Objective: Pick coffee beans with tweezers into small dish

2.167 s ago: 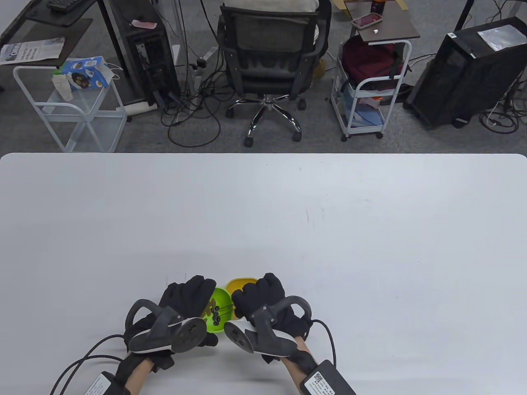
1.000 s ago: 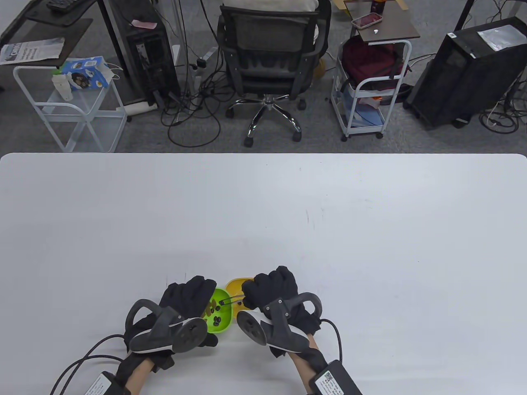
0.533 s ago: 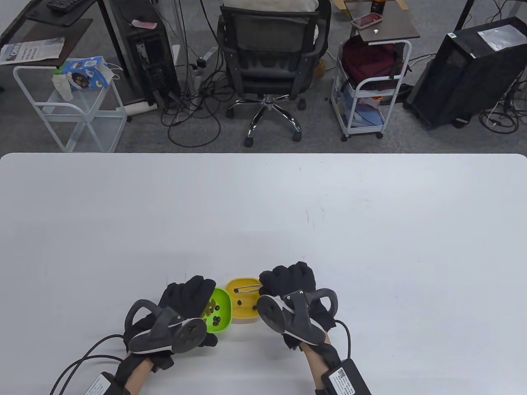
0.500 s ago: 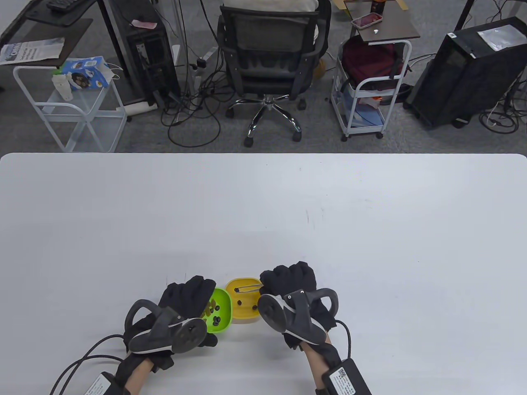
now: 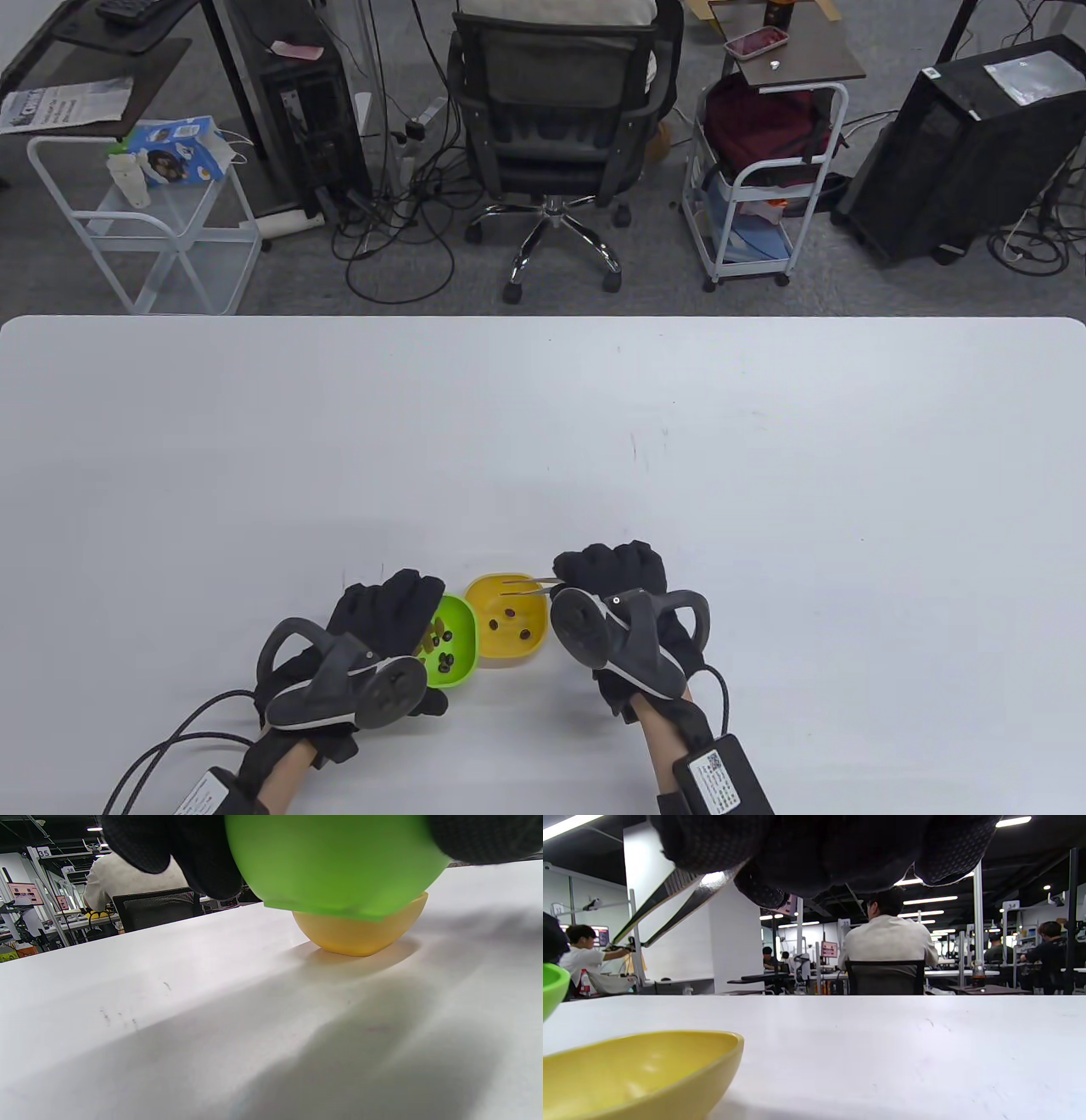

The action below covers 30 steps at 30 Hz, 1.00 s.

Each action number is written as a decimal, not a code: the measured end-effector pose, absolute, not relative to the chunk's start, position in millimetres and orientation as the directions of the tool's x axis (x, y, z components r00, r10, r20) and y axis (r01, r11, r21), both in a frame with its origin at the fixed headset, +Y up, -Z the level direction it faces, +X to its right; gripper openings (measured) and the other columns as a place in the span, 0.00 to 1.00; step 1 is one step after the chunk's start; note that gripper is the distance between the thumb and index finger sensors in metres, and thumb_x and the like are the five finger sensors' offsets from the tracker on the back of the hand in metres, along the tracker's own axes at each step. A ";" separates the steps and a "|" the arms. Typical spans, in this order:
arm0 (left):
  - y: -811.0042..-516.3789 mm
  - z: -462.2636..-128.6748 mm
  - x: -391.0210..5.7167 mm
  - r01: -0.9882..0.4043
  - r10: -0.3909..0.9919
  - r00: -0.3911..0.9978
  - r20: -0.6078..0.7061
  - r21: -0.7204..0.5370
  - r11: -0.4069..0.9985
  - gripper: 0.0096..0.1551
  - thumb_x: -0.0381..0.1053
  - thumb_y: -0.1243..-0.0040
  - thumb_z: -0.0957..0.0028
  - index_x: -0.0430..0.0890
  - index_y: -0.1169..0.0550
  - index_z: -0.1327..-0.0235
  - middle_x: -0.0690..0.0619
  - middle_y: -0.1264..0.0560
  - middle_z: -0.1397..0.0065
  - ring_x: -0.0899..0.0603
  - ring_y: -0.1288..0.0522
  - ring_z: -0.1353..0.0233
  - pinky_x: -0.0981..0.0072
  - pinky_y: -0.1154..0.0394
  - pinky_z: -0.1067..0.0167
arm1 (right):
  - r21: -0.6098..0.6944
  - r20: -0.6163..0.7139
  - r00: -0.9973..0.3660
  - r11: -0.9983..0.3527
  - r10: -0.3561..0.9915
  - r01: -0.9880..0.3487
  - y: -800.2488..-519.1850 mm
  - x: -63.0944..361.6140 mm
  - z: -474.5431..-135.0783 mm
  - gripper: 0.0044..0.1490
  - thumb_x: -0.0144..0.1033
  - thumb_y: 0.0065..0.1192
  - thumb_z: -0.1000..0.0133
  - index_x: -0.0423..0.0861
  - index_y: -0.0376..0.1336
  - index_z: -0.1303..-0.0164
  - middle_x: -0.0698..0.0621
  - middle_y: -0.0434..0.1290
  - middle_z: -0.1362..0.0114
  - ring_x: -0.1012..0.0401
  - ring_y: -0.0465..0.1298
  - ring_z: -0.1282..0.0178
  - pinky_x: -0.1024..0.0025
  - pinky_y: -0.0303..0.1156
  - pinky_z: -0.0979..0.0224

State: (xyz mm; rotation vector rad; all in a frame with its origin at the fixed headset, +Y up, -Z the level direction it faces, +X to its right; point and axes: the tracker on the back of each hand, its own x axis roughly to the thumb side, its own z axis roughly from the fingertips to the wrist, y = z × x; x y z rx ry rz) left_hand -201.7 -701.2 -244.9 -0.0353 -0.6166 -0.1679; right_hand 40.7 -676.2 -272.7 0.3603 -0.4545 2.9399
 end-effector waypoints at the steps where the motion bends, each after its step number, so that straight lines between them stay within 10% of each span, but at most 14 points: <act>1: -701.3 -244.9 -201.6 0.168 -0.147 0.803 0.578 0.016 0.986 0.72 0.77 0.45 0.63 0.33 0.41 0.13 0.30 0.36 0.13 0.31 0.23 0.25 0.30 0.29 0.27 | -0.284 0.263 -0.959 -0.941 0.107 -0.183 -675.4 40.0 -271.8 0.28 0.47 0.56 0.53 0.53 0.69 0.43 0.58 0.76 0.50 0.58 0.78 0.54 0.42 0.67 0.21; 30: -701.2 -245.6 -200.7 0.175 -0.148 0.801 0.580 0.010 0.985 0.72 0.77 0.45 0.64 0.33 0.40 0.13 0.30 0.36 0.13 0.31 0.23 0.25 0.30 0.29 0.26 | -0.353 0.449 -0.881 -0.935 -0.150 -0.021 -691.7 -22.3 -251.7 0.29 0.48 0.58 0.54 0.53 0.69 0.43 0.59 0.76 0.50 0.58 0.78 0.54 0.43 0.68 0.22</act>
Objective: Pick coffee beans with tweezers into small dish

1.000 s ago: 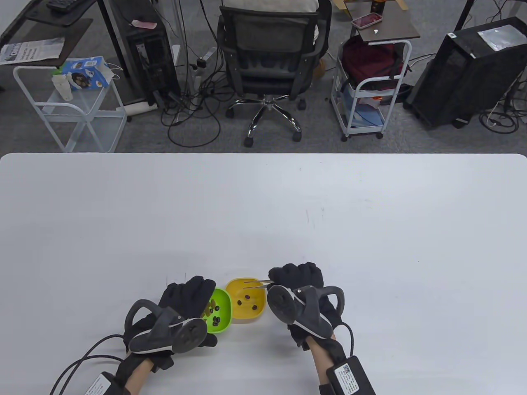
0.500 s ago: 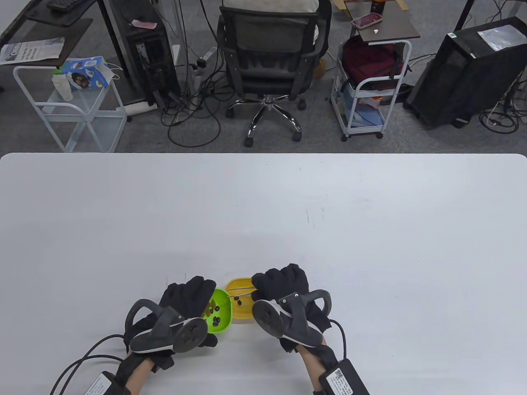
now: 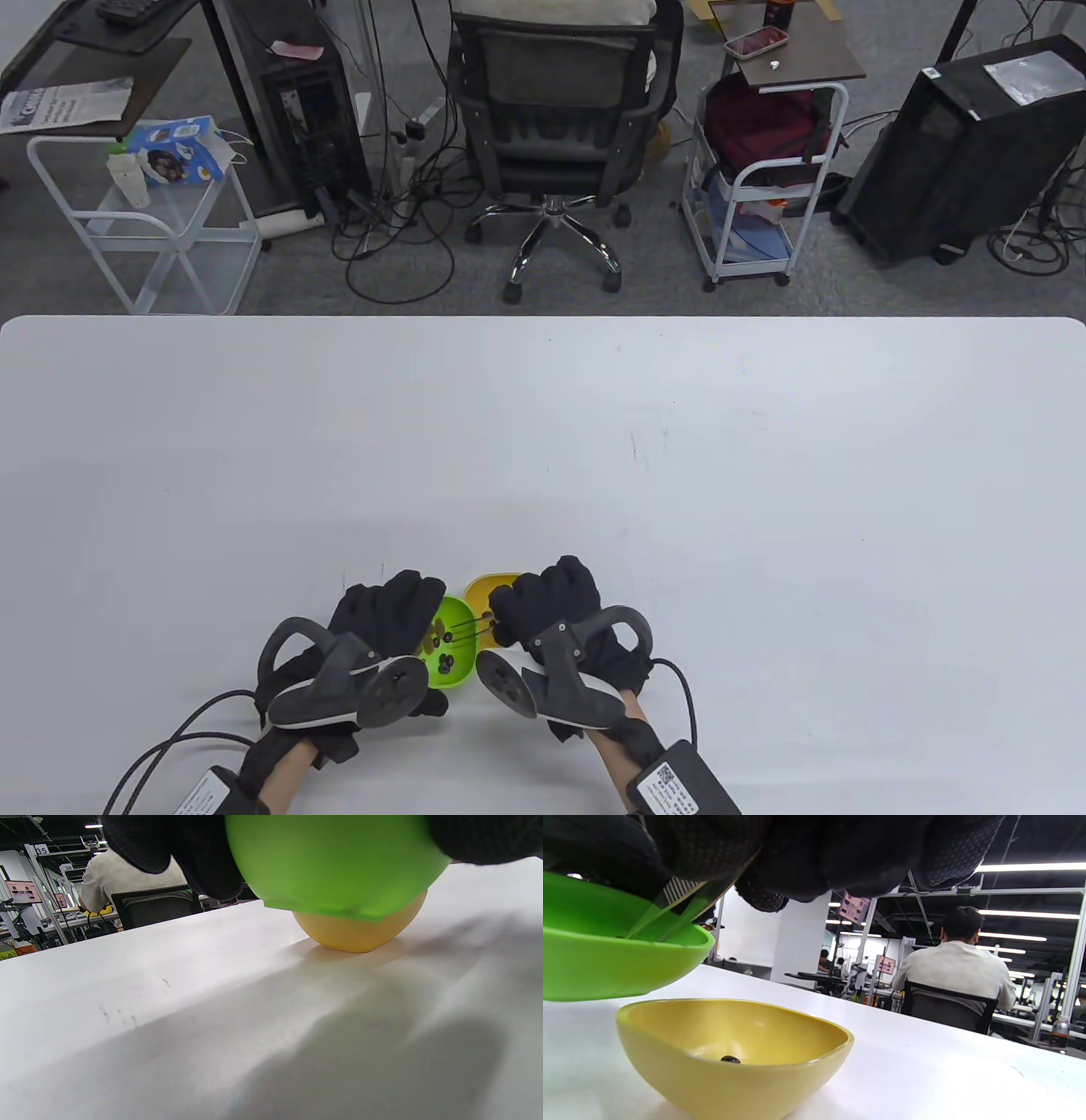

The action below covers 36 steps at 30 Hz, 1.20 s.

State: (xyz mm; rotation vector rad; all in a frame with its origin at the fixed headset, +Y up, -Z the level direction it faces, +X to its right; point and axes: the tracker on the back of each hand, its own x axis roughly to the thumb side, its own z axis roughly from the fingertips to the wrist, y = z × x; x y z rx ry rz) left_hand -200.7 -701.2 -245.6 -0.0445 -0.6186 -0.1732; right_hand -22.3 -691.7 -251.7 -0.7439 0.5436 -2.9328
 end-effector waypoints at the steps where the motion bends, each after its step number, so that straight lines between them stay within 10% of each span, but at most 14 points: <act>1: -701.2 -245.7 -200.6 0.175 -0.148 0.801 0.580 0.010 0.985 0.72 0.77 0.45 0.64 0.33 0.40 0.13 0.30 0.36 0.13 0.31 0.23 0.25 0.30 0.29 0.27 | -0.356 0.451 -0.878 -0.934 -0.157 -0.015 -692.6 -23.8 -251.5 0.29 0.48 0.58 0.54 0.53 0.69 0.43 0.59 0.76 0.50 0.58 0.78 0.54 0.43 0.68 0.22; 36: -701.9 -244.8 -199.8 0.171 -0.148 0.800 0.581 0.014 0.985 0.72 0.77 0.44 0.64 0.33 0.40 0.13 0.30 0.36 0.13 0.31 0.23 0.25 0.30 0.29 0.26 | -0.417 0.449 -0.849 -0.906 -0.279 0.077 -694.3 -37.3 -247.2 0.28 0.48 0.58 0.55 0.54 0.69 0.44 0.59 0.76 0.50 0.59 0.78 0.54 0.43 0.68 0.22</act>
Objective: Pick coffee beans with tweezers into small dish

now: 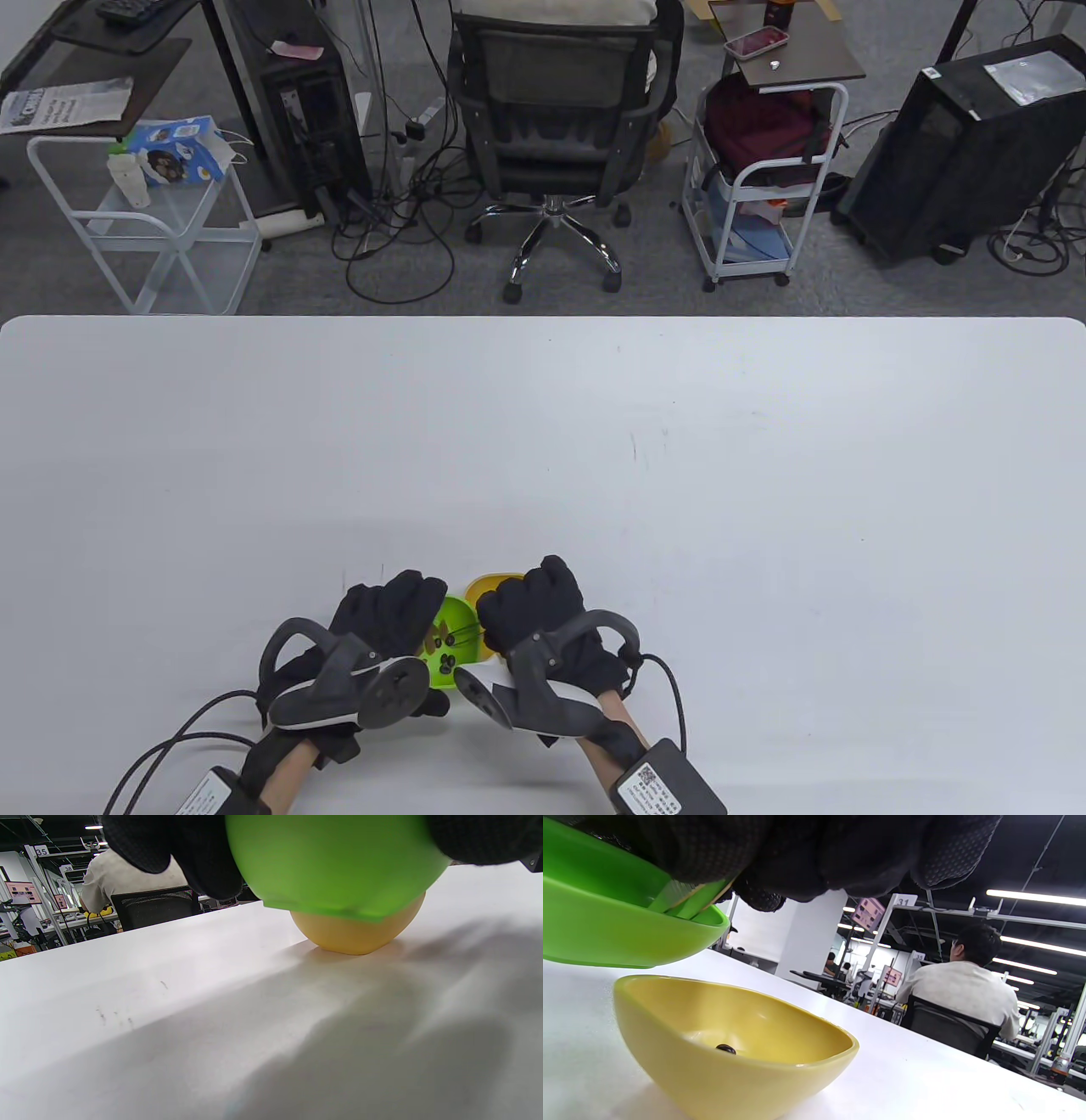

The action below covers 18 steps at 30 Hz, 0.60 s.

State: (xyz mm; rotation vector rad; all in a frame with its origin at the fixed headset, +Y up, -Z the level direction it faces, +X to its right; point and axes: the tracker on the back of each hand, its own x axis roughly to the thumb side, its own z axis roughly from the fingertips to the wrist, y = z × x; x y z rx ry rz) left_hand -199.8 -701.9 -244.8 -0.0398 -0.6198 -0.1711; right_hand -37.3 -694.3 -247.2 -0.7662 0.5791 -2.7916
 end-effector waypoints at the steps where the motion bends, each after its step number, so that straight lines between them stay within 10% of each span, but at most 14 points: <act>1: -701.8 -244.8 -199.7 0.173 -0.149 0.800 0.581 0.015 0.985 0.72 0.77 0.44 0.64 0.33 0.40 0.13 0.30 0.36 0.13 0.31 0.23 0.25 0.30 0.29 0.26 | -0.422 0.447 -0.847 -0.903 -0.287 0.084 -694.1 -37.8 -246.6 0.28 0.48 0.58 0.55 0.54 0.69 0.44 0.59 0.76 0.50 0.59 0.78 0.54 0.43 0.68 0.22; 18: -702.4 -244.9 -198.8 0.172 -0.144 0.798 0.585 0.007 0.985 0.72 0.77 0.44 0.64 0.33 0.40 0.13 0.30 0.36 0.13 0.31 0.23 0.25 0.30 0.29 0.26 | -0.403 0.452 -0.845 -0.911 -0.286 0.093 -693.7 -40.0 -245.9 0.27 0.47 0.55 0.53 0.54 0.68 0.45 0.58 0.76 0.50 0.58 0.78 0.54 0.43 0.67 0.21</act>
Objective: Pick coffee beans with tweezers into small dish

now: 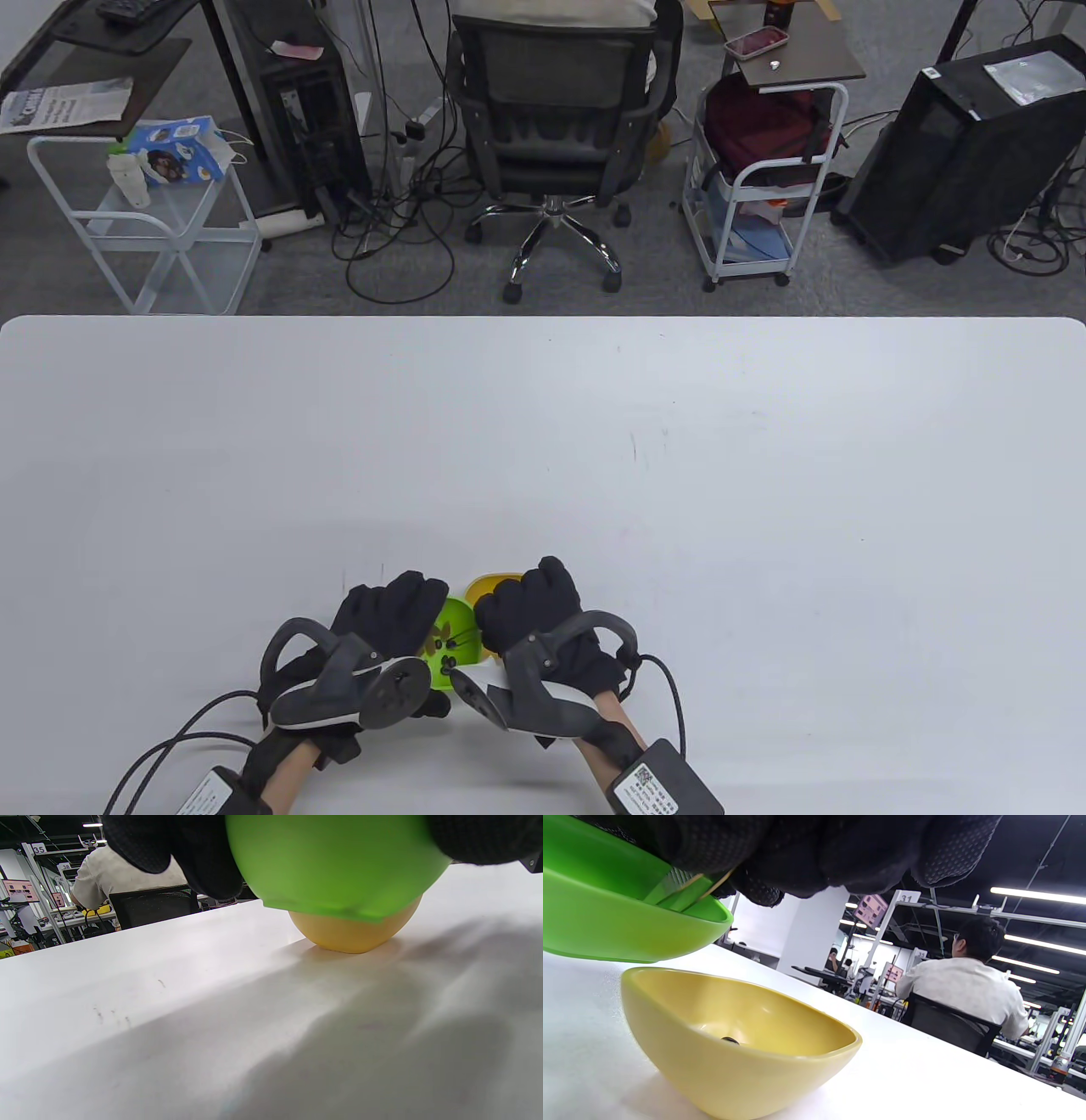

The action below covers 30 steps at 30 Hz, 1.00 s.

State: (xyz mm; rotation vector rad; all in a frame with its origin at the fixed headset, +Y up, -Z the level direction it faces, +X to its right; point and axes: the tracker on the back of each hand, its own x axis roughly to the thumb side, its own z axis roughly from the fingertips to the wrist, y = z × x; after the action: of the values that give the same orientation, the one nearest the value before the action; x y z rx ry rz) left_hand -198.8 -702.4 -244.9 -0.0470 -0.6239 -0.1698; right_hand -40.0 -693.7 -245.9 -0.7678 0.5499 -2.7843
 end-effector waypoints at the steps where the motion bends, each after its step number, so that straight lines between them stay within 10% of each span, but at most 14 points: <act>1: -702.4 -244.9 -198.7 0.173 -0.145 0.798 0.585 0.008 0.985 0.72 0.77 0.44 0.64 0.33 0.40 0.13 0.30 0.36 0.13 0.31 0.23 0.25 0.30 0.29 0.26 | -0.400 0.452 -0.845 -0.911 -0.287 0.095 -693.8 -40.1 -245.9 0.27 0.47 0.54 0.53 0.54 0.68 0.45 0.58 0.75 0.50 0.58 0.78 0.53 0.43 0.67 0.21; 30: -702.3 -245.4 -199.2 0.175 -0.148 0.799 0.583 0.010 0.984 0.72 0.77 0.44 0.64 0.33 0.40 0.13 0.30 0.36 0.13 0.31 0.23 0.25 0.30 0.29 0.26 | -0.353 0.442 -0.862 -0.932 -0.247 0.086 -685.5 -34.7 -247.9 0.26 0.46 0.52 0.53 0.54 0.68 0.47 0.58 0.75 0.50 0.58 0.78 0.53 0.42 0.67 0.21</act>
State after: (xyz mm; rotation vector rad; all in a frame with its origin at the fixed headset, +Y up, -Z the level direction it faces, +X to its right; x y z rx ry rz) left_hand -199.2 -702.3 -245.4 -0.0456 -0.6219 -0.1735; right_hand -34.7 -685.5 -247.9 -0.7361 0.4848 -2.8319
